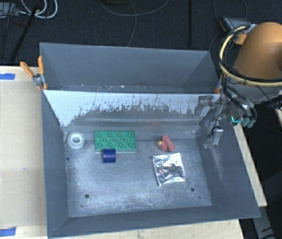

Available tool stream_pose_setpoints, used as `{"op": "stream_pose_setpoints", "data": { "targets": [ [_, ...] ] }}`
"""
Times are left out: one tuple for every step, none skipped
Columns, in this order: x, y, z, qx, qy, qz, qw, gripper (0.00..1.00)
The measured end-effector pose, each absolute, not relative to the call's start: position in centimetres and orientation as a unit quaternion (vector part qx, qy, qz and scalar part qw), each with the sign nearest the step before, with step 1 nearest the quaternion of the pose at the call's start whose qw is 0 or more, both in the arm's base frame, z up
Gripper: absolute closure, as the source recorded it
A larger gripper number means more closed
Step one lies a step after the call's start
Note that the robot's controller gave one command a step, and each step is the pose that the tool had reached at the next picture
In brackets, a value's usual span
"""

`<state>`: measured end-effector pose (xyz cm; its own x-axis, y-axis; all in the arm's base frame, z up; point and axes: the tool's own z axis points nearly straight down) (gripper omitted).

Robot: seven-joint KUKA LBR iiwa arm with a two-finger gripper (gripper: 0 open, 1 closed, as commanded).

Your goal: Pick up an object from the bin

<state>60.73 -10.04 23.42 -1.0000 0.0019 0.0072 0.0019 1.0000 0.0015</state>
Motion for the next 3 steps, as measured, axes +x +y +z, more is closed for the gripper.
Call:
{"op": "stream_pose_setpoints", "data": {
  "targets": [
    [57.4,-0.7,8.7,-0.061,-0.998,-0.001,0.005,0.00],
    [51.9,-10.4,7.0,0.096,-0.995,0.000,0.002,0.00],
    [53.1,-5.0,7.0,0.063,-0.998,-0.001,0.000,0.00]
  ]
}}
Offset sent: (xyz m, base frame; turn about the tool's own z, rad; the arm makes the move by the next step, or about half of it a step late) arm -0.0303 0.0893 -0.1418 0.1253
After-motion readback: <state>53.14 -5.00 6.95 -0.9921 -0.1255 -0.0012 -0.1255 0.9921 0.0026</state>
